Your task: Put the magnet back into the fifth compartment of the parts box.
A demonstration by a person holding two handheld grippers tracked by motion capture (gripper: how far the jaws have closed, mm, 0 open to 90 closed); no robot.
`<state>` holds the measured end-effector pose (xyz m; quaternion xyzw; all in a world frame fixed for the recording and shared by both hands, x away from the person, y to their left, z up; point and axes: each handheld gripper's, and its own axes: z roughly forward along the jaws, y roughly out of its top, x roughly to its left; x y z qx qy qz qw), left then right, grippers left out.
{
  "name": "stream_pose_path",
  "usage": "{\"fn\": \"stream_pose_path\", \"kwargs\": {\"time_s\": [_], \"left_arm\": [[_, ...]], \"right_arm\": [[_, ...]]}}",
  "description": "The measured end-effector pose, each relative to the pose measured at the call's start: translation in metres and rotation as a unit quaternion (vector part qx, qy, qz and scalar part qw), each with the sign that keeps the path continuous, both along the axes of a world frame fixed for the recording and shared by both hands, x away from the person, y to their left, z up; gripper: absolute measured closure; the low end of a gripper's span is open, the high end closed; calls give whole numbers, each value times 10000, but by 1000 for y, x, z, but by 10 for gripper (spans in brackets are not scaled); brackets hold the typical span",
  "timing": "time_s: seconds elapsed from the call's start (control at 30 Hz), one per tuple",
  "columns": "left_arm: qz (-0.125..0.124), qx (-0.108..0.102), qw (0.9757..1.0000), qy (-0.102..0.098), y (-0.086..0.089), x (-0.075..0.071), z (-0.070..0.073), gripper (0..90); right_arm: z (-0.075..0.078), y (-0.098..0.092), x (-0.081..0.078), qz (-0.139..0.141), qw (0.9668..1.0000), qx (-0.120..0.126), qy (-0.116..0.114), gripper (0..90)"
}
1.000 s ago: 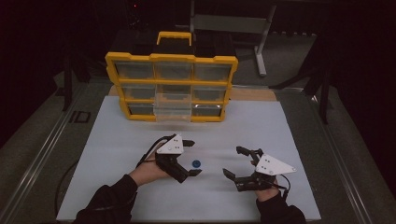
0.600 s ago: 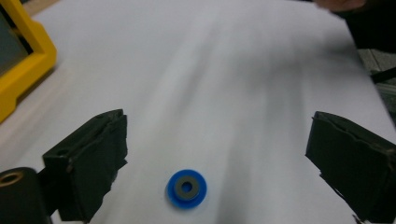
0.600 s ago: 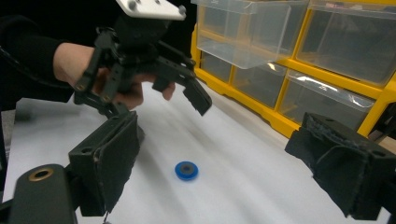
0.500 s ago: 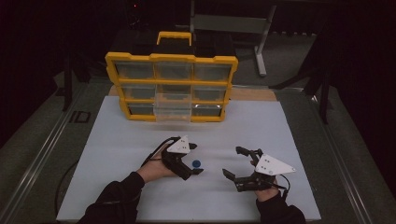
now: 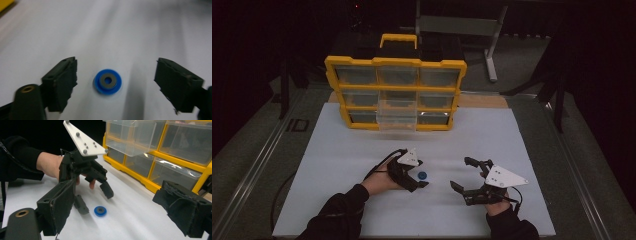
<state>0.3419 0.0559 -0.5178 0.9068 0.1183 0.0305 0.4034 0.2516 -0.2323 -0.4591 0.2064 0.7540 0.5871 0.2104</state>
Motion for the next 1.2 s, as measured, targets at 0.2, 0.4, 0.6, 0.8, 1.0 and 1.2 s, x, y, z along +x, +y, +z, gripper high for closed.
{"fn": "stream_pose_path", "kwargs": {"time_s": [0.2, 0.4, 0.6, 0.8, 1.0, 1.2], "left_arm": [[-74, 134, 9999, 47, -4, 0, -8, 330], [-15, 173, 9998, -35, -4, 1, -8, 398], [-25, 226, 9996, -170, -4, 0, -8, 432], [-6, 254, 9995, -165, -5, -2, -7, 518], [-56, 219, 9996, -152, -4, -2, -7, 610], [-109, 264, 9996, -73, -5, 0, -5, 616]], "right_arm": [[-1, 1, 0, 28, 10000, -1, 19, 130], [-1, 1, 0, 26, 10000, -22, 25, 131], [-1, 1, -1, 88, 10000, -1, 26, 130], [0, 2, -1, 105, 9999, -4, 17, 131], [0, 2, -1, 121, 9999, 5, 18, 131], [-1, 2, 0, 118, 9999, 2, 16, 131]]}}
